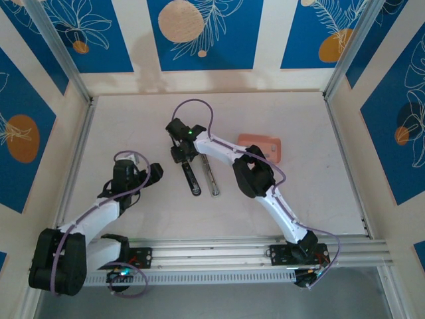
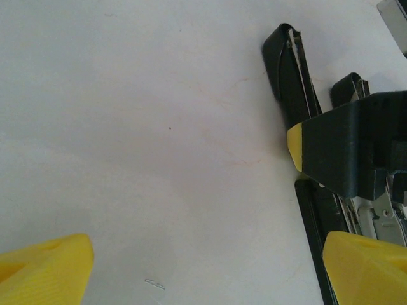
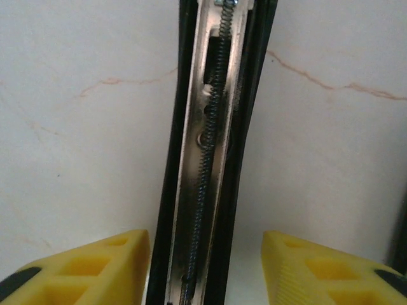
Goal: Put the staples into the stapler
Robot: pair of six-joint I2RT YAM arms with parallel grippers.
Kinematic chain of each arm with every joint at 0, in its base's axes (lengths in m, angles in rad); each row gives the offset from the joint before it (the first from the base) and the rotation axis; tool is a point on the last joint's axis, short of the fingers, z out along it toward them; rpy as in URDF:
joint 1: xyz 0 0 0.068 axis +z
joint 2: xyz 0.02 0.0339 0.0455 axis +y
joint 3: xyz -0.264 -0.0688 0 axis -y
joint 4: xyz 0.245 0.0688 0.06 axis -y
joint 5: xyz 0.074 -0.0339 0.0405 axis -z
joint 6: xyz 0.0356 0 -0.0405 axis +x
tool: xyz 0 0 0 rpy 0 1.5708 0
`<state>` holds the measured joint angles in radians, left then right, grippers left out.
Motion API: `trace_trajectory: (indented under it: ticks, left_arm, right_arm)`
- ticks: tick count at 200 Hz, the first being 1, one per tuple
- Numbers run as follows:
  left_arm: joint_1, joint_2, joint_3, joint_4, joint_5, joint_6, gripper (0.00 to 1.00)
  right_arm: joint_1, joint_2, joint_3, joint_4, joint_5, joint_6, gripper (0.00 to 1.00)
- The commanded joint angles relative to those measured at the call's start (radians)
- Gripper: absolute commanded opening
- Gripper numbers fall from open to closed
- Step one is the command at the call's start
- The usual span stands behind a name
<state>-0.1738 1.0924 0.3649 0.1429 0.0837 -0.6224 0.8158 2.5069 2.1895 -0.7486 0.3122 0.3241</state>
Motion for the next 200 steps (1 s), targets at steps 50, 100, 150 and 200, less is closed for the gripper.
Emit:
trace_trajectory:
  ticks: [50, 100, 150, 200]
  left_arm:
    - [0.014, 0.013, 0.044, 0.02, 0.041, 0.011, 0.9]
    - [0.014, -0.002, 0.034, 0.029, 0.057, 0.013, 0.89]
    - [0.013, -0.063, 0.005, 0.034, 0.059, 0.005, 0.88]
    - [0.014, -0.117, -0.03, 0.074, 0.089, 0.011, 0.87]
  right_arm:
    - [0.018, -0.036, -0.059, 0.095, -0.03, -0.043, 0.32]
    - [0.043, -0.202, -0.299, 0.25, -0.055, -0.036, 0.26]
    - [0.068, -0.39, -0.568, 0.395, -0.065, -0.021, 0.21]
    - [0.091, -0.559, -0.834, 0.551, -0.075, -0.043, 0.2]
